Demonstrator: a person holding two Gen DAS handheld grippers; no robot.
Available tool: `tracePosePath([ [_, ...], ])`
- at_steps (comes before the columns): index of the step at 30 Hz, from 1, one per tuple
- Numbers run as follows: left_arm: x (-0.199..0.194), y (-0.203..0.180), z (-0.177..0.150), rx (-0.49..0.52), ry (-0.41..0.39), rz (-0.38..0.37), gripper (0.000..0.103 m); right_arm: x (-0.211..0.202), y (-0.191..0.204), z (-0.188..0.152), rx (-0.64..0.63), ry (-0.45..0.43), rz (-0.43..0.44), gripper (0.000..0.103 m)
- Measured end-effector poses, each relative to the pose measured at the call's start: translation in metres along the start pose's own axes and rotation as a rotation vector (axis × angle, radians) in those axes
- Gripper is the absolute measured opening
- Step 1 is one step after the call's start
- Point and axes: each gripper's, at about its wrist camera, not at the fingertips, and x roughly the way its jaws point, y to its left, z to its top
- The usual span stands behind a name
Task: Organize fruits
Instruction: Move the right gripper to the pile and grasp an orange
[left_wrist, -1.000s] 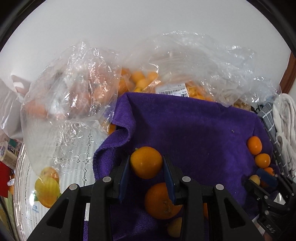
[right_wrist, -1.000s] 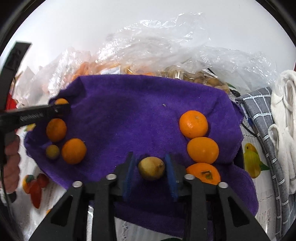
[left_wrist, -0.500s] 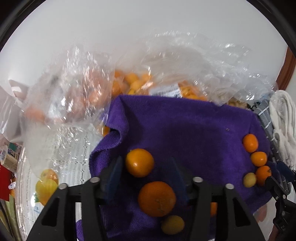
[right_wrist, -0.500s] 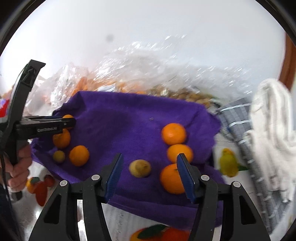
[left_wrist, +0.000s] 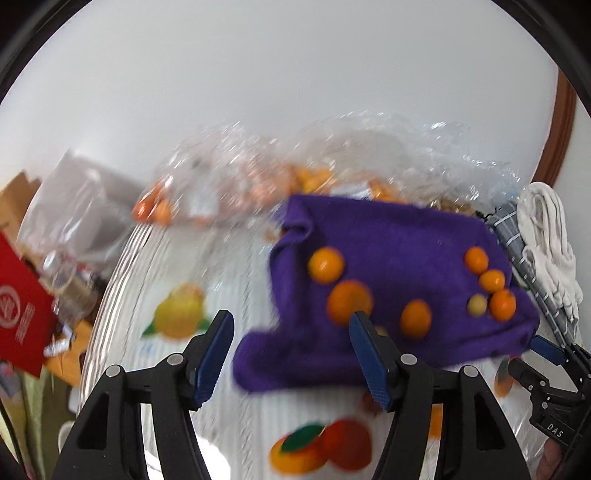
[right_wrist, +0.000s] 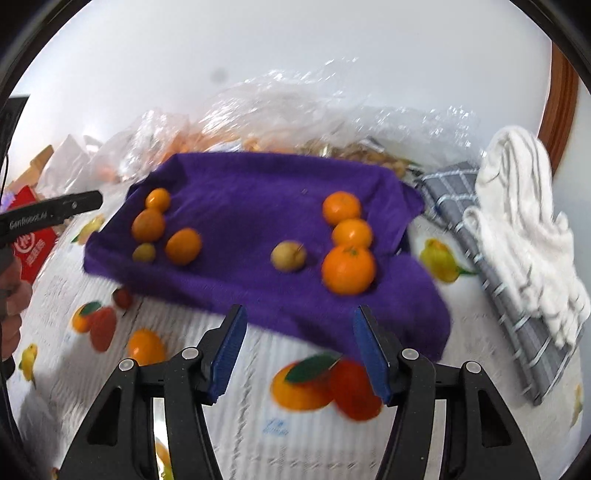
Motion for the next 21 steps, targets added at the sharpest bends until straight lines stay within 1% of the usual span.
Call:
tracePosePath([
  [2,-0.001,0.011,-0.016,-0.020,0.014,-0.003,0.063,-0.001,0.010,-0.010,-0.018,0.003,0.021,0.059],
  [5,0.001,0.021,-0.038,-0.041,0.036,0.012,0.063,-0.002,0.026,-0.022,-0.063,-0.004,0.031,0.048],
  [6,0.000,0.023,-0.046,-0.046,0.044,0.015,0.063,-0.003,0.031,-0.026,-0.073,0.001,0.040,0.047],
  [8,-0.003,0.025,-0.063,-0.046,0.046,0.024,0.063,-0.004,0.036,-0.030,-0.074,0.000,0.056,0.047],
  [13,-0.008,0.027,-0.090,-0.058,0.040,0.039,0.063,-0.008,0.046,-0.039,-0.028,-0.009,0.117,0.048],
  [16,-0.008,0.030,-0.100,-0.060,0.041,0.049,0.063,-0.006,0.054,-0.043,-0.040,-0.010,0.127,0.053],
  [21,-0.003,0.043,-0.110,-0.090,0.072,0.076,0.063,-0.002,0.066,-0.047,-0.054,-0.003,0.137,0.054],
])
